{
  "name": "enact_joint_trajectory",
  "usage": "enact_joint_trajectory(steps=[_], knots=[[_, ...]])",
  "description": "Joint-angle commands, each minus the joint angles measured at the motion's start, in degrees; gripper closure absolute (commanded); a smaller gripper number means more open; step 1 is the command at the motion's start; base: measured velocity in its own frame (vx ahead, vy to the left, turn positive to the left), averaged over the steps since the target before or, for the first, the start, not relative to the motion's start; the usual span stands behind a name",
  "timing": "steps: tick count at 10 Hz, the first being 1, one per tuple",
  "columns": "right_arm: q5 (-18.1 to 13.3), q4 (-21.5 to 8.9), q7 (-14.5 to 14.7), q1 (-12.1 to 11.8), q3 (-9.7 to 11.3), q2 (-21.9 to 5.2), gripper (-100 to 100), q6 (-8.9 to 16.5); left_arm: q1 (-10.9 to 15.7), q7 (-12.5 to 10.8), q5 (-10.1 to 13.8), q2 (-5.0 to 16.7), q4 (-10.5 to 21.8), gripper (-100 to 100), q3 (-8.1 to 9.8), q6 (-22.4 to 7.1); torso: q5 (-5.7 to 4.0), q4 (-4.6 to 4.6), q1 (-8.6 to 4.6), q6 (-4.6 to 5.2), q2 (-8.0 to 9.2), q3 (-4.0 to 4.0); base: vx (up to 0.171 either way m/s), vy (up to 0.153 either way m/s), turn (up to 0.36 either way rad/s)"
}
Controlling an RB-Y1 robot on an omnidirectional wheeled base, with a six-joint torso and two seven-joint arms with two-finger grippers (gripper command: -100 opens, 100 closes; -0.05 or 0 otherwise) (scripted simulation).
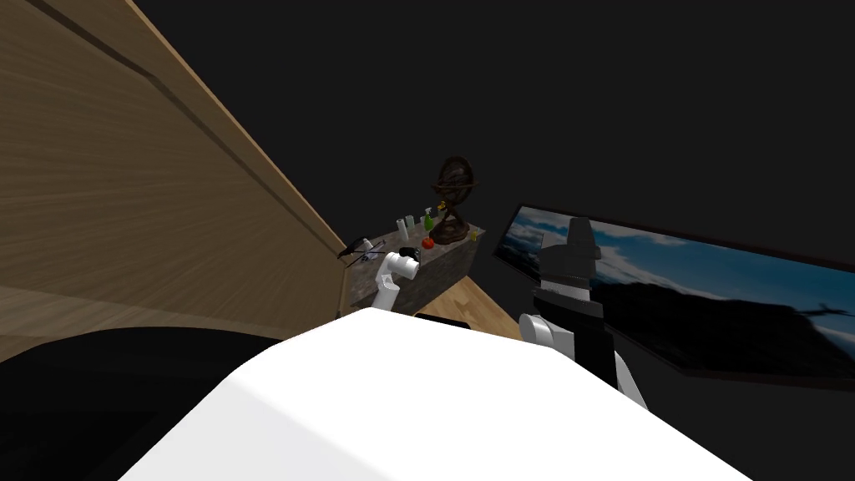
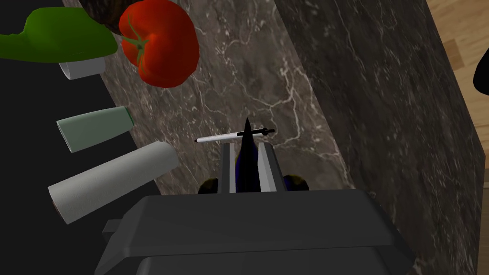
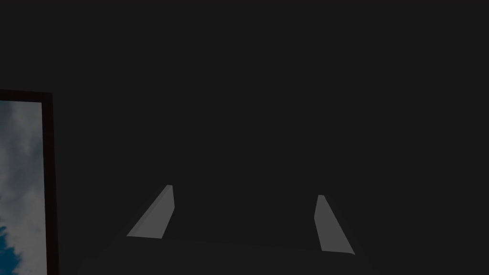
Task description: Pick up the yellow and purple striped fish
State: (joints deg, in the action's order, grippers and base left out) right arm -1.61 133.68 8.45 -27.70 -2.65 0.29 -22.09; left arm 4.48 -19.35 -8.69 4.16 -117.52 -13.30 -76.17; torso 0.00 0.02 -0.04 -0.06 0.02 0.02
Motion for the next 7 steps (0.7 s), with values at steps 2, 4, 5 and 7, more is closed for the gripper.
enact_joint_trajectory(steps=[2,4,5,7], knots=[[0.0,0.0,0.0,0.0,0.0,0.0,0,0.0,0.0,0.0,0.0,0.0,0.0,0,0.0,0.0,-0.01,0.01,-0.01,0.0,0.01,0.01,0.0,0.0,0.0],[0.0,0.0,0.0,0.0,0.0,0.0,0,0.0,-0.3,-0.2,-0.2,0.2,-2.6,100,-0.58,-2.3,-0.02,0.05,-0.03,0.0,0.12,0.08,-0.026,0.0,-0.006],[0.0,0.0,0.0,0.0,0.0,0.0,0,0.0,-0.4,-0.3,-0.3,0.3,-3.5,100,-0.75,-3.2,-0.02,0.08,-0.03,0.0,0.19,0.13,-0.031,0.003,-0.006],[0.0,0.0,0.0,0.0,0.0,0.0,0,0.0,-0.2,-0.3,-0.3,0.2,-2.9,0,-0.71,-2.8,-0.03,0.09,-0.03,0.0,0.17,0.13,-0.007,0.001,0.0]])
